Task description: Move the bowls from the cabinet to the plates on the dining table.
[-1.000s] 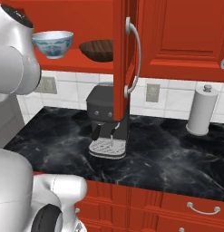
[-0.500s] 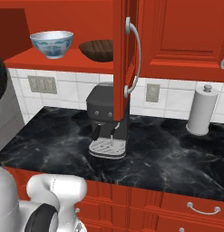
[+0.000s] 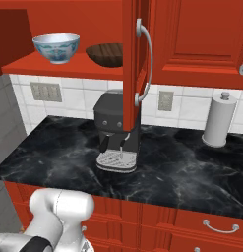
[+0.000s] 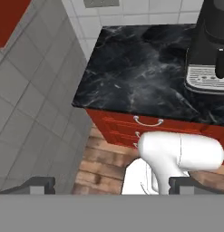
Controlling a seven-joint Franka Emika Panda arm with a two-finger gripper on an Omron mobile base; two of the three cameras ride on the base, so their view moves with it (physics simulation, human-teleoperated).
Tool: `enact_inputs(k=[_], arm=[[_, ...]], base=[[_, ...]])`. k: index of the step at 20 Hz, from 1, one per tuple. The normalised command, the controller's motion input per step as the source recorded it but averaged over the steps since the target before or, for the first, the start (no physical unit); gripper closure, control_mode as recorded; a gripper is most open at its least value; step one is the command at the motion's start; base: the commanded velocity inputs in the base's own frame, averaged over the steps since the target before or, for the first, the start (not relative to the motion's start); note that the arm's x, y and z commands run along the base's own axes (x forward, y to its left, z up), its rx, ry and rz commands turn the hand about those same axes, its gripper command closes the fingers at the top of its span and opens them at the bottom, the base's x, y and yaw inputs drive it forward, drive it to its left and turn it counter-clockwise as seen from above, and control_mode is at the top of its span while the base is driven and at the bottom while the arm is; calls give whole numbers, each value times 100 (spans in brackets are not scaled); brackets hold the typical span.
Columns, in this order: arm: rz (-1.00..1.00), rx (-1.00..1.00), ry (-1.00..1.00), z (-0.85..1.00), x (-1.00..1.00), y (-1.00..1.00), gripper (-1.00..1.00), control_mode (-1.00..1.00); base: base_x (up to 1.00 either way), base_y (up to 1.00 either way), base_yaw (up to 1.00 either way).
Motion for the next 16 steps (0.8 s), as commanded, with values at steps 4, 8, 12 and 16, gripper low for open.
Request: enact_inputs(k=[4, 8, 12, 16], arm=[[-23, 1, 8, 20, 65, -27, -100, -100], [-8, 8, 4, 6, 63, -29, -100, -100], [-13, 2, 3, 0, 77, -3, -100, -100], [-26, 0, 0, -9, 61, 2, -100, -100]], base=[[0, 0, 0], [0, 0, 0], [0, 0, 0], [0, 0, 0]])
